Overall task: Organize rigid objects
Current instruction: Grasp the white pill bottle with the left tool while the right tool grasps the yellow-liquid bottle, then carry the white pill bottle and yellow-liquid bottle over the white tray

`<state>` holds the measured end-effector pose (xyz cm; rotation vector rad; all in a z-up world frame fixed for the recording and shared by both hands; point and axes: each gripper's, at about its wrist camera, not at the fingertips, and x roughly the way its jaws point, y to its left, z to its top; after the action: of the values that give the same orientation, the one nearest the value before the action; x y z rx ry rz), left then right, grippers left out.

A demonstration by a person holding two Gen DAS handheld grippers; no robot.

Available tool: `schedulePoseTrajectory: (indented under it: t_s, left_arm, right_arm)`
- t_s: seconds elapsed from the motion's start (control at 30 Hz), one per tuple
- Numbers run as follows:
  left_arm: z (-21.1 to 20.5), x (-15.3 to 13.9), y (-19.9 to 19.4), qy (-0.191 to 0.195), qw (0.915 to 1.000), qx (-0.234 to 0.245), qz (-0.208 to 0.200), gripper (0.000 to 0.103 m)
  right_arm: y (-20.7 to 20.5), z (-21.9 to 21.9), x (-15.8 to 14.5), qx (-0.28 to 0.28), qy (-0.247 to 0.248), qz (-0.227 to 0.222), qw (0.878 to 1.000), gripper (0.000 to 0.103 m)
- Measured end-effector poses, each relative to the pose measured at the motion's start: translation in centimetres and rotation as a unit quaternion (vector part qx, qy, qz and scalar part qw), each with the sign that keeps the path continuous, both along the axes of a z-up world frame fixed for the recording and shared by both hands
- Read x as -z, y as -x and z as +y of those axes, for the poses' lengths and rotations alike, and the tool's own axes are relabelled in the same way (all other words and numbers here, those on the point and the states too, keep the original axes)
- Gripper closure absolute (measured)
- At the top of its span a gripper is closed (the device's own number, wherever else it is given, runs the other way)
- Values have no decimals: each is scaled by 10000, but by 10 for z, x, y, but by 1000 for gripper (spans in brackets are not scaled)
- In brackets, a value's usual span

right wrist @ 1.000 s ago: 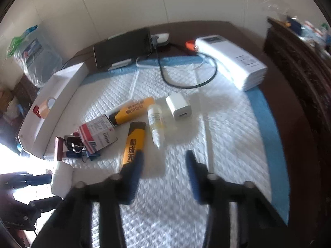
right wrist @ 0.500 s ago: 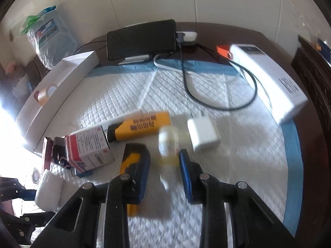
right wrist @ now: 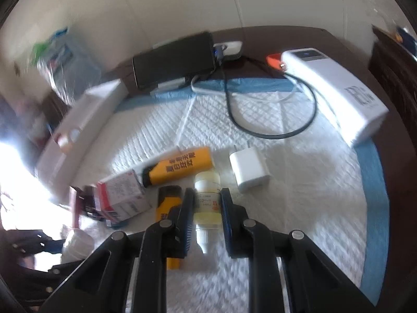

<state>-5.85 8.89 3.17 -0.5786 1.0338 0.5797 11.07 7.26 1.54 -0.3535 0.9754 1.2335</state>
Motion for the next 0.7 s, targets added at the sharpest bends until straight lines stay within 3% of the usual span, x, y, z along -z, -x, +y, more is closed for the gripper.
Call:
schedulePoseTrajectory:
  t_s: [0.17,0.27,0.37,0.47,0.57,0.7]
  left_arm:
    - [10,-74,24,-731,9953,-172,-615,67]
    - [29,-144,46,-1293,9842,-412,-1137,67]
    - [39,-224,71,-2184,9627,-556,-1496,67]
    - [38,-300,104,-2912,9354,-651,-1895,67]
    - [34,-340,133,-3286,9163,-681,-2185,67]
    - [31,-361,173,-3449,9043,-711,-2414,67]
  right_arm:
    - [6,-22,-56,108,-672,-94,9976,84]
    - [8,-38,-117,169,-1395,-332,9895,84]
    - [9,-55,-192,244,-2277,-695,9709,85]
    - [14,-76,-266,287,-3117,-979,9447,85]
    - [31,-94,-334,201,-3787,-1140,9183,85]
    - [73,-101,-386,74,-4289,-1345,8933,85]
